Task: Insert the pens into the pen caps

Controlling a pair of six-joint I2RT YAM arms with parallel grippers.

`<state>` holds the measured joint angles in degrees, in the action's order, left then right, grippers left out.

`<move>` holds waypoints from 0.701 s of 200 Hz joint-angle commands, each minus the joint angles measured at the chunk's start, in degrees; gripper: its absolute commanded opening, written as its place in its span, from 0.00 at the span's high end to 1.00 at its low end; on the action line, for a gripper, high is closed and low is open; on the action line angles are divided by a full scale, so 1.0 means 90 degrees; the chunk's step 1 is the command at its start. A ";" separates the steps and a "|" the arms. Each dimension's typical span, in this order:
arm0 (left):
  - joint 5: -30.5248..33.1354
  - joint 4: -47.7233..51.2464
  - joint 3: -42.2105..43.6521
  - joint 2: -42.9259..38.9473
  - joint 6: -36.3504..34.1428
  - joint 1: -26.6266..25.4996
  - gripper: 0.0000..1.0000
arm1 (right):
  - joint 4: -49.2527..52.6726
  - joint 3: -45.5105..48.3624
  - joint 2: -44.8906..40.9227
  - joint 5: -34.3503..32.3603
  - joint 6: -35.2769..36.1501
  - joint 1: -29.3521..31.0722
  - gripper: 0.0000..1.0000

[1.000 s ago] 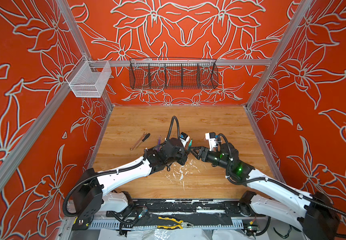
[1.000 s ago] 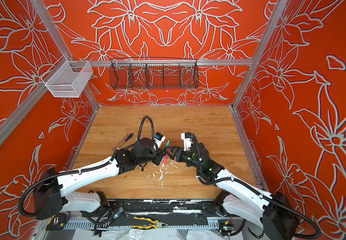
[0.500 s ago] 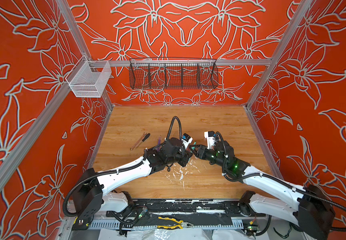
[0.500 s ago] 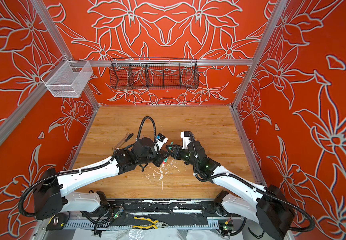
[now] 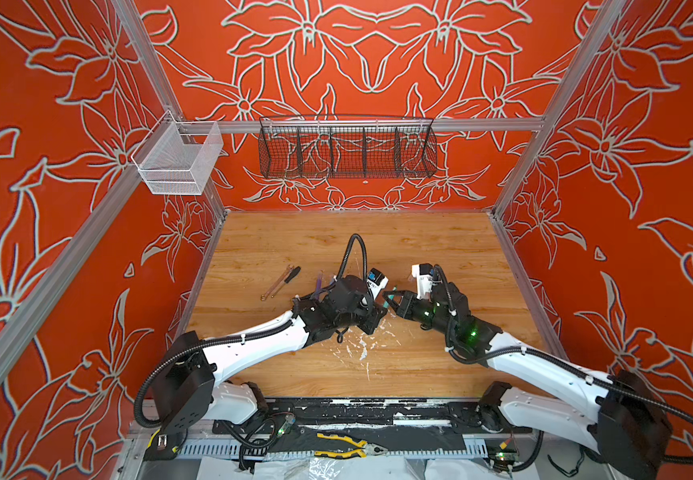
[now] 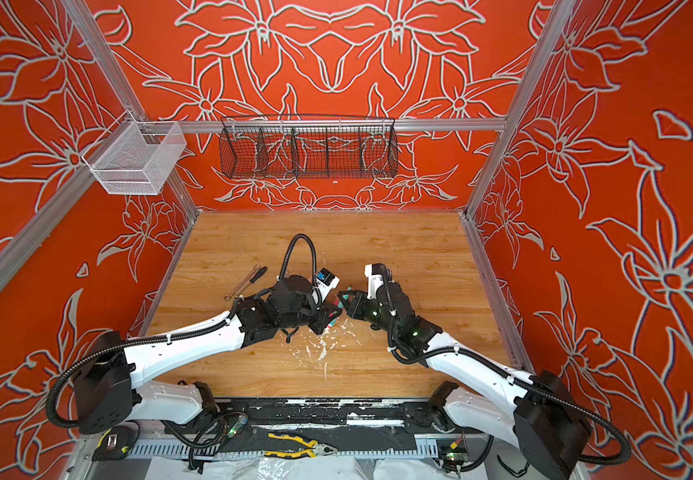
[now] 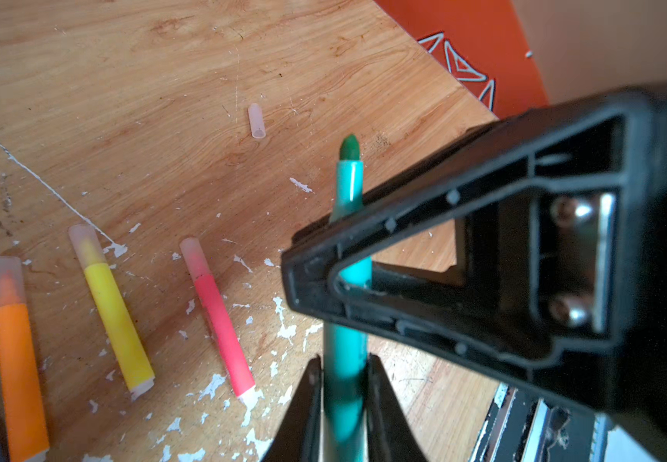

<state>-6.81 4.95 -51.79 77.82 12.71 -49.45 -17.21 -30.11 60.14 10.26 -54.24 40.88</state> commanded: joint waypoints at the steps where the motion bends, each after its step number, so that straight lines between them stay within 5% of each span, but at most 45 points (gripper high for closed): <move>1: -0.0086 -0.0140 0.0001 0.0006 -0.0101 0.0026 0.73 | -0.0498 0.0156 -0.0254 -0.0090 -0.0412 0.0040 0.96; 95: -0.0220 -0.0233 0.0034 0.0017 -0.0127 0.0026 0.69 | -0.0880 0.0203 -0.0083 -0.0107 -0.0594 0.0261 0.98; 140: -0.0219 -0.0234 0.0033 0.0024 -0.0138 0.0026 0.86 | -0.1187 0.0247 0.0180 -0.0202 -0.0690 0.0341 0.98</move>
<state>-7.66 4.40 -51.72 77.87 12.16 -49.43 -24.27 -28.95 60.86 9.63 -58.81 43.42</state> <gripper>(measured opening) 0.195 0.174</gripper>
